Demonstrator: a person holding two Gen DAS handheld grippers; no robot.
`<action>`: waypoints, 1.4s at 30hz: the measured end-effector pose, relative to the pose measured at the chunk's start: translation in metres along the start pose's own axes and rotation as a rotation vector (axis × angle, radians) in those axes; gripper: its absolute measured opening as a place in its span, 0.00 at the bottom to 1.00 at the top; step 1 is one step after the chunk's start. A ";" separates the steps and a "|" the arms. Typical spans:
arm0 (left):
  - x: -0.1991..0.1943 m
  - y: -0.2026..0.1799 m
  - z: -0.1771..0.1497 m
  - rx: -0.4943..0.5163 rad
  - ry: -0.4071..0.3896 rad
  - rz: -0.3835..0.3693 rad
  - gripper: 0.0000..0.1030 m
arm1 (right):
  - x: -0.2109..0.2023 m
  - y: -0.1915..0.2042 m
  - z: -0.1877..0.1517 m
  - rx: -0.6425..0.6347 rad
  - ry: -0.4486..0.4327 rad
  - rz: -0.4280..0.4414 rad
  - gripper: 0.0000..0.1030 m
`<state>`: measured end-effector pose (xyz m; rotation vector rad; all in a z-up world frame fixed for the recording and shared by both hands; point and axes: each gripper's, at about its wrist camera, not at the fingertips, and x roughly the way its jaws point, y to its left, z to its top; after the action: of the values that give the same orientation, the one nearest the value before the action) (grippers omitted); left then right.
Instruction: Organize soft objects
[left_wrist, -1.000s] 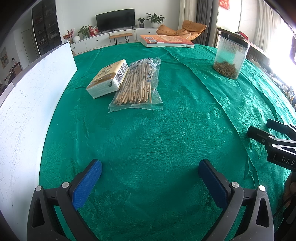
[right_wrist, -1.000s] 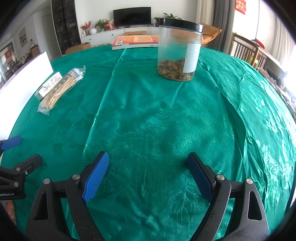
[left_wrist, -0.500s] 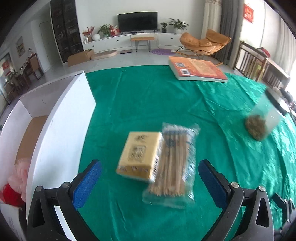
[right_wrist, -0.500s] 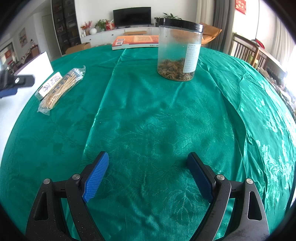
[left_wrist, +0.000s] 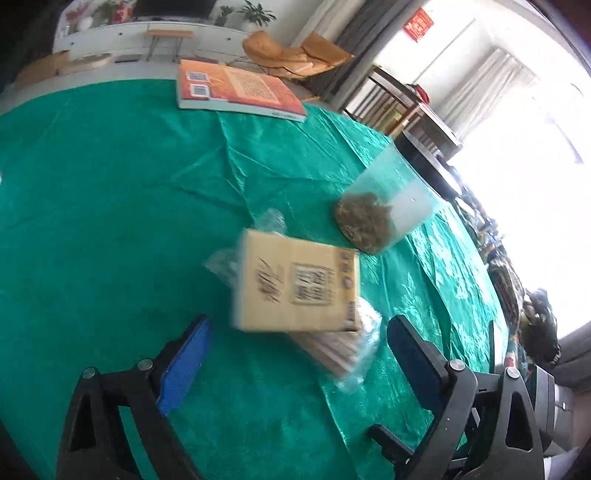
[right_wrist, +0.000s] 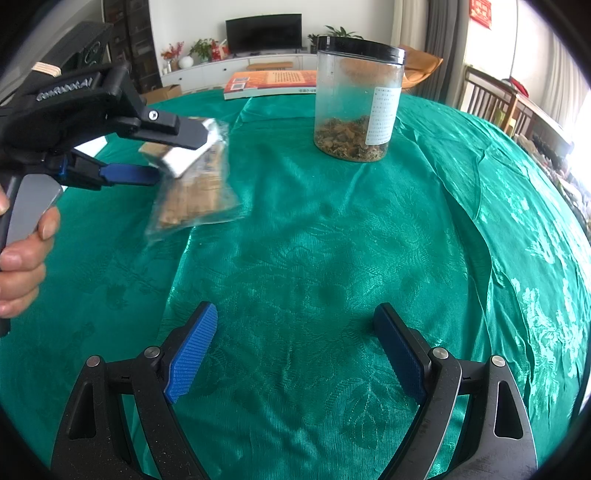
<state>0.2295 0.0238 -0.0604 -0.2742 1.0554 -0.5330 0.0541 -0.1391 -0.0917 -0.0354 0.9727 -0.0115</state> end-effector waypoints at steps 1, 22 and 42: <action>-0.006 0.005 0.000 -0.013 -0.009 0.062 0.92 | 0.001 0.000 0.000 0.000 0.000 0.001 0.86; -0.040 0.035 -0.106 0.122 -0.092 0.523 1.00 | 0.001 0.000 0.000 0.000 0.000 0.001 0.87; -0.040 0.038 -0.105 0.092 -0.098 0.502 1.00 | 0.038 0.007 0.093 -0.003 -0.109 -0.154 0.85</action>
<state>0.1330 0.0815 -0.0978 0.0500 0.9571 -0.1132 0.1520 -0.1309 -0.0713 -0.1131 0.8596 -0.1485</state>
